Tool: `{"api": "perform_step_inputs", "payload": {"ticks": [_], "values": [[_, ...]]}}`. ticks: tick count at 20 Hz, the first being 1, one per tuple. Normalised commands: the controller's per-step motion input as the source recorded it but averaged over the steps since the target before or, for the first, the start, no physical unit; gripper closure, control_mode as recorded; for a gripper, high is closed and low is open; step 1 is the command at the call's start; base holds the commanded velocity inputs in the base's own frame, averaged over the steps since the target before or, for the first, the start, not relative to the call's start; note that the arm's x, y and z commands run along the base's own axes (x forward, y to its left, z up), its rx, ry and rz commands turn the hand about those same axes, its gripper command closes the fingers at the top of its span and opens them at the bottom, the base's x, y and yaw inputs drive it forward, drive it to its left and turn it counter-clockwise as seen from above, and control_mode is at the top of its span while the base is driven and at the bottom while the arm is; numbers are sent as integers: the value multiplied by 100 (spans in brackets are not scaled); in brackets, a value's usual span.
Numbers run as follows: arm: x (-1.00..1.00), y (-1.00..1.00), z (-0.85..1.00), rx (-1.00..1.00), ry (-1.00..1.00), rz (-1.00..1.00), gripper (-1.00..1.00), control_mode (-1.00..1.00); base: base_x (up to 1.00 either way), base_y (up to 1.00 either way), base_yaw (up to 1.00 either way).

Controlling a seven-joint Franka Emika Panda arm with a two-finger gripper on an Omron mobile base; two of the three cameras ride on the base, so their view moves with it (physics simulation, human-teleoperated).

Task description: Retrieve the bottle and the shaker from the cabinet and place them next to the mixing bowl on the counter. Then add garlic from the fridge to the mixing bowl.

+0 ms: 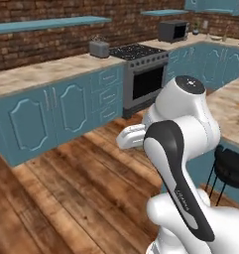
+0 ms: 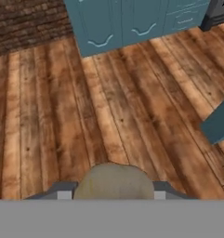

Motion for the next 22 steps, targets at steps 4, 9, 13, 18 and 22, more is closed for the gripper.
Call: {"api": "perform_step_inputs", "payload": {"ticks": [4,9,13,18,22], "values": [[0,0,0,0,0,0,100,100,100,63,-55],[0,0,0,0,0,0,100,100,100,71,-57],[0,0,0,0,0,0,100,100,100,85,-58],[0,0,0,0,0,0,100,100,100,92,-59],[0,0,0,0,0,0,100,100,100,99,-56]]}}
